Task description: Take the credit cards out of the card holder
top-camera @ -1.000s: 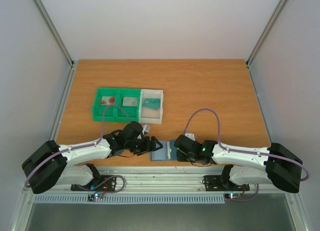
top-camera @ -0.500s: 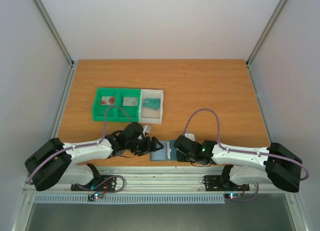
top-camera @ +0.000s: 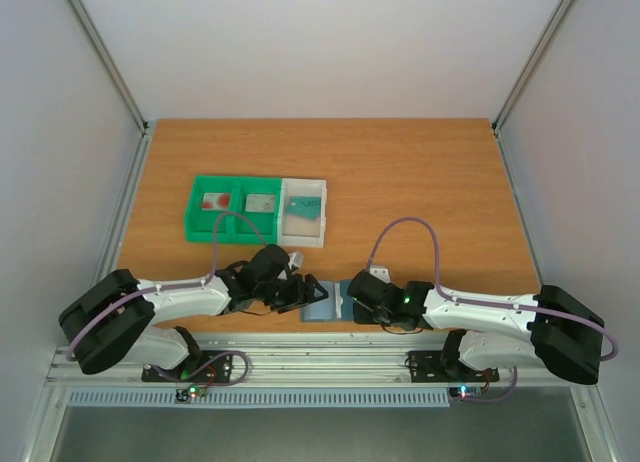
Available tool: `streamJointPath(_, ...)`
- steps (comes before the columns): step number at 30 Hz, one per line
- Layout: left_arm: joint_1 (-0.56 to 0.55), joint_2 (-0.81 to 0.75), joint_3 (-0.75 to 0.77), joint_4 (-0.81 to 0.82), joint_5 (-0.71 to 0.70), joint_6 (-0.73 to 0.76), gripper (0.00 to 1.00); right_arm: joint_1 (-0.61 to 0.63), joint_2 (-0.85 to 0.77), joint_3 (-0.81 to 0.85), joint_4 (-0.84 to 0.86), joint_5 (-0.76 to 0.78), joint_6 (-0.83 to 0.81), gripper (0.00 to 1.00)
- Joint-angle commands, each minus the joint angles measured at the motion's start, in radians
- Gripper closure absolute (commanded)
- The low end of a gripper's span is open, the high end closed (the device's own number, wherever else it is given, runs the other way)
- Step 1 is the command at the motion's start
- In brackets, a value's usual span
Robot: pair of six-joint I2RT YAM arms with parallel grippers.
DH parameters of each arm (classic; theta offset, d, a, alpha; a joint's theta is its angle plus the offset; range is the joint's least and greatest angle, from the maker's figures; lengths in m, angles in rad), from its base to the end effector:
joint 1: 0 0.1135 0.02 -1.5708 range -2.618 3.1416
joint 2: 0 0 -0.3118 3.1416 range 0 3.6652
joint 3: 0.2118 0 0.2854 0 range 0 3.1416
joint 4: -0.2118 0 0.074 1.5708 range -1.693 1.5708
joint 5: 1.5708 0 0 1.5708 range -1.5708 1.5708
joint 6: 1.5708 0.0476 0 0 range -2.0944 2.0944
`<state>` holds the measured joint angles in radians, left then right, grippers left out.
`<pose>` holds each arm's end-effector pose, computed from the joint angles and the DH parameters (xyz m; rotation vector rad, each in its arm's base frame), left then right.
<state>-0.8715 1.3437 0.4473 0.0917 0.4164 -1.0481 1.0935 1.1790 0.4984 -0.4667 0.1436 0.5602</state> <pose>0.1477 -0.2055 0.1521 -0.0093 2.7690 -1.2450 0.1004 0.1792 0.1623 -0.6799 2.6498 0.2994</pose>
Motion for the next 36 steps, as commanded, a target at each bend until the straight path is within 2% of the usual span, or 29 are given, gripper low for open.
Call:
streamJointPath(1,-0.004,-0.006,-0.004,0.092,0.035,-0.02,0.23,0.009,0.007,0.016,-0.003,0.027,0.004,0.89)
streamJointPath(12,-0.027,-0.031,0.021,0.099,0.045,-0.033,0.3,0.014,0.007,0.017,0.003,0.03,-0.002,0.89)
streamJointPath(17,-0.036,-0.041,0.026,0.114,0.048,-0.038,0.49,0.018,-0.002,0.018,-0.001,0.032,-0.005,0.86)
streamJointPath(19,-0.038,-0.042,0.026,0.115,0.043,-0.039,0.53,0.019,-0.014,0.021,-0.016,0.046,-0.007,0.83)
streamJointPath(24,-0.041,-0.045,0.017,0.137,0.038,-0.043,0.75,0.02,-0.076,0.026,-0.074,0.085,-0.006,0.73)
streamJointPath(28,-0.043,-0.036,0.023,0.138,0.039,-0.041,0.77,0.029,-0.124,0.038,-0.118,0.097,-0.011,0.66)
streamJointPath(31,-0.044,-0.032,0.025,0.141,0.035,-0.041,0.69,0.057,-0.164,0.073,-0.156,0.115,-0.036,0.61)
streamJointPath(33,-0.046,-0.032,0.024,0.144,0.033,-0.041,0.69,0.08,-0.185,0.096,-0.166,0.127,-0.055,0.59)
streamJointPath(36,-0.049,-0.027,0.027,0.153,0.032,-0.038,0.81,0.108,-0.194,0.115,-0.122,0.097,-0.093,0.59)
